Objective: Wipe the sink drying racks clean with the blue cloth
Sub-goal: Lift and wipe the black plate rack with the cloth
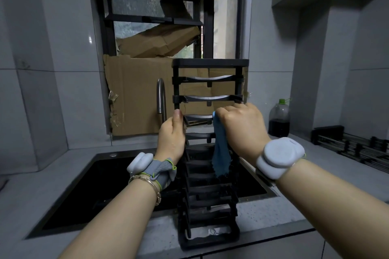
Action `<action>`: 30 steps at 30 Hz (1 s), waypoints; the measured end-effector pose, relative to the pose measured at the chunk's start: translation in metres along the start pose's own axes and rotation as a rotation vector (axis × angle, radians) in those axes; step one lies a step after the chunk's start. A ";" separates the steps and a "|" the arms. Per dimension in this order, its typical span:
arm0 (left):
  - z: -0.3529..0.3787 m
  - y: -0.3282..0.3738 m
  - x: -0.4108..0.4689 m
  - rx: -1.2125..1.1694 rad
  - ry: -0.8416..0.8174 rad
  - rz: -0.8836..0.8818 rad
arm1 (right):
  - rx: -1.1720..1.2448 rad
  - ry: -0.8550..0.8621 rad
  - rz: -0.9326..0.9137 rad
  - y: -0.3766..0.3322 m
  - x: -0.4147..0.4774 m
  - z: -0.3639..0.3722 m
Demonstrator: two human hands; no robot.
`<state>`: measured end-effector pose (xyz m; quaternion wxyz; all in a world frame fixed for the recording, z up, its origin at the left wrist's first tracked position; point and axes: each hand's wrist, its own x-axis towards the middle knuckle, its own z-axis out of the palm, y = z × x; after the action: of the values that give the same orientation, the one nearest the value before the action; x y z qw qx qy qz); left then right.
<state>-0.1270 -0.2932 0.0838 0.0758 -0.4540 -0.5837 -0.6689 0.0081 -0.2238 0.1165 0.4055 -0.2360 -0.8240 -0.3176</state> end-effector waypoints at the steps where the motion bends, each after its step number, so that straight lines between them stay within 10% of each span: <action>1: 0.000 0.000 0.000 0.000 0.005 -0.004 | 0.012 -0.002 -0.002 0.000 0.000 0.001; 30: -0.007 -0.021 -0.019 -0.242 -0.107 -0.129 | 0.365 0.198 0.157 -0.067 -0.008 0.011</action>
<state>-0.1331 -0.3005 0.0559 -0.0537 -0.4565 -0.5298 -0.7127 -0.0368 -0.2628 0.0822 0.5437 -0.1897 -0.8032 -0.1524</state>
